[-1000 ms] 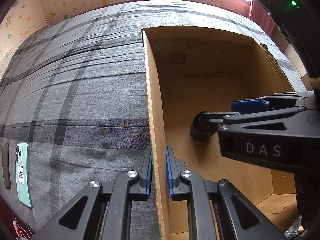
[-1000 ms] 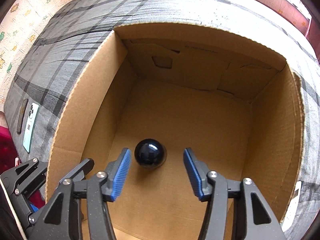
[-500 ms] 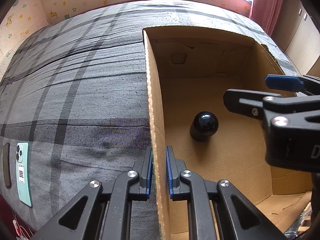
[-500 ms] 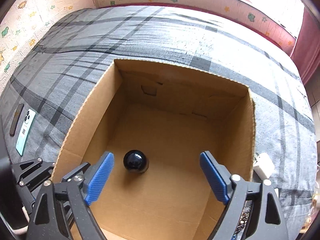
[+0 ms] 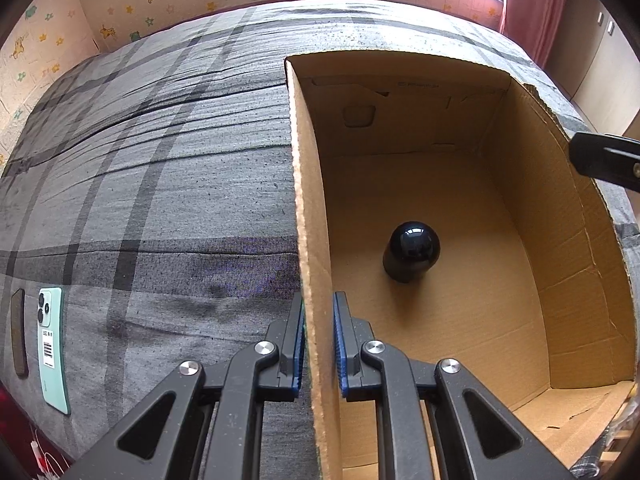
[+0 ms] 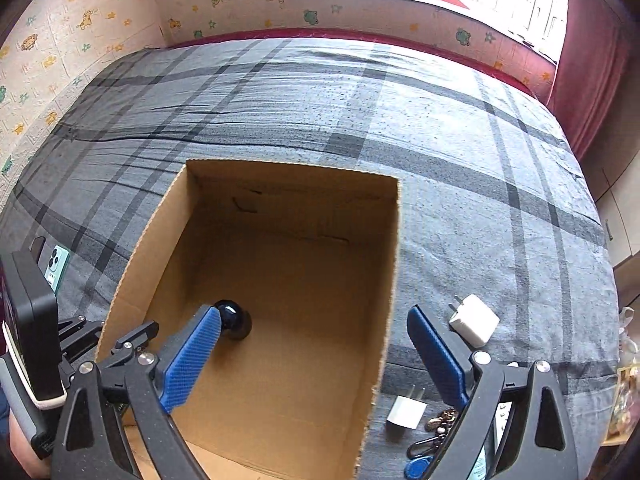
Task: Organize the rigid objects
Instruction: 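Move the right tool back toward the white remote control, then grasp the white remote control with the right tool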
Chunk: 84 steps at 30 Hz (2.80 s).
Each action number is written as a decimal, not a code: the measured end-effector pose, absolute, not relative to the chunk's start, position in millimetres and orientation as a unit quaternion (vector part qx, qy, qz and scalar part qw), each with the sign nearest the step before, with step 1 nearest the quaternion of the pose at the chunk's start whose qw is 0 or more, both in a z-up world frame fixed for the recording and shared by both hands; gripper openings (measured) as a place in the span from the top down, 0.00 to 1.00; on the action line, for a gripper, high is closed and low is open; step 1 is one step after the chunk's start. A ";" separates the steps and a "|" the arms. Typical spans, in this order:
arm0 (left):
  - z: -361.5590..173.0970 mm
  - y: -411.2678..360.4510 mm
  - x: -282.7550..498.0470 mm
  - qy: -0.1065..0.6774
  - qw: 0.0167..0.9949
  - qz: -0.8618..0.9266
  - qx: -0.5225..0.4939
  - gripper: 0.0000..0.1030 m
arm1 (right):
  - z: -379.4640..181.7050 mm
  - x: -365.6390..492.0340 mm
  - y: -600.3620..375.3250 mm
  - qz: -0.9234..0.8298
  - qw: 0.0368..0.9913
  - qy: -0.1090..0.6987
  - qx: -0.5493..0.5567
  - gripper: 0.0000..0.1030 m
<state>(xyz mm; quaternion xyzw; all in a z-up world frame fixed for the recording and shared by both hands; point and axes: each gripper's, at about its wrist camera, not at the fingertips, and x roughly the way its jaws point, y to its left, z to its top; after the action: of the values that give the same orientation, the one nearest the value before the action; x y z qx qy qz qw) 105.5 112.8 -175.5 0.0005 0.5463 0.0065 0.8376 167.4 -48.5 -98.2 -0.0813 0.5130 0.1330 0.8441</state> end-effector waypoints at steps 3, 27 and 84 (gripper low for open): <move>-175.3 111.9 105.1 0.546 0.838 0.007 0.004 0.86 | -90.4 167.8 -69.7 0.124 0.848 0.510 -0.074 0.06; -176.1 108.7 106.6 0.548 0.836 0.009 0.012 0.87 | -128.2 165.1 -257.7 0.018 0.823 0.563 -0.068 0.06; -178.0 107.8 107.9 0.552 0.834 0.015 0.020 0.87 | -209.0 149.5 -287.5 0.017 0.791 0.611 -0.022 0.52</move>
<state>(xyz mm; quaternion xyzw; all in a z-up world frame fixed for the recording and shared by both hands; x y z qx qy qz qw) 107.9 107.8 -178.0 0.0202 0.5518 0.0154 0.8336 149.5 -287.5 -209.0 -0.0222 0.6109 0.0172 0.7912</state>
